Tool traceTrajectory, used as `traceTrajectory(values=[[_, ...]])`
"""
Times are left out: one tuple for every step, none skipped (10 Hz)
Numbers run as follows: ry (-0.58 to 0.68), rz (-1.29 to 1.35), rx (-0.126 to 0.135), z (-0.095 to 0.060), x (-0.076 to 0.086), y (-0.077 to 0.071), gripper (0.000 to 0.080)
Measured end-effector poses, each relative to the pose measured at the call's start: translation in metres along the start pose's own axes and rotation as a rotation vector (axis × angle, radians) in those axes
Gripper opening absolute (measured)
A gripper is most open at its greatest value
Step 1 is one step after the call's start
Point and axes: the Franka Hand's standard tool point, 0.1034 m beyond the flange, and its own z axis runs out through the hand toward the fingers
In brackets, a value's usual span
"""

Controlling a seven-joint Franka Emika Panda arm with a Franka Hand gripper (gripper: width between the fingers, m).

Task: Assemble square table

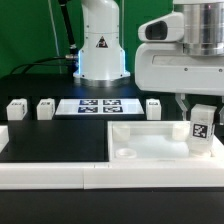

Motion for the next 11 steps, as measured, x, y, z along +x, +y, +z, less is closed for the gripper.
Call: traceTrajectory(values=[[-0.005, 0.079, 0.005, 0.0, -0.0003, -0.0004, 0.0291], [-0.005, 0.173, 0.005, 0.0001, -0.0011, -0.0012, 0.0291], [-0.006, 0.191, 0.006, 0.0001, -0.0013, -0.0014, 0.0291], [-0.011, 0.276, 0.009, 0.0002, -0.0018, -0.0018, 0.0291], [-0.015, 0.352, 0.015, 0.0003, -0.0013, -0.002, 0.0291], [-0.018, 0.477, 0.048, 0.0004, 0.0016, -0.0012, 0.0291], [-0.024, 0.637, 0.084, 0.0005, 0.0026, -0.0004, 0.0291], [-0.021, 0.701, 0.11, 0.0005, 0.0017, 0.0004, 0.0291], [-0.023, 0.638, 0.107, 0.0006, 0.0008, 0.0003, 0.0291], [-0.024, 0.633, 0.106, 0.0013, 0.0004, 0.0003, 0.0374], [-0.021, 0.532, 0.1, 0.0023, -0.0005, 0.0013, 0.0374]])
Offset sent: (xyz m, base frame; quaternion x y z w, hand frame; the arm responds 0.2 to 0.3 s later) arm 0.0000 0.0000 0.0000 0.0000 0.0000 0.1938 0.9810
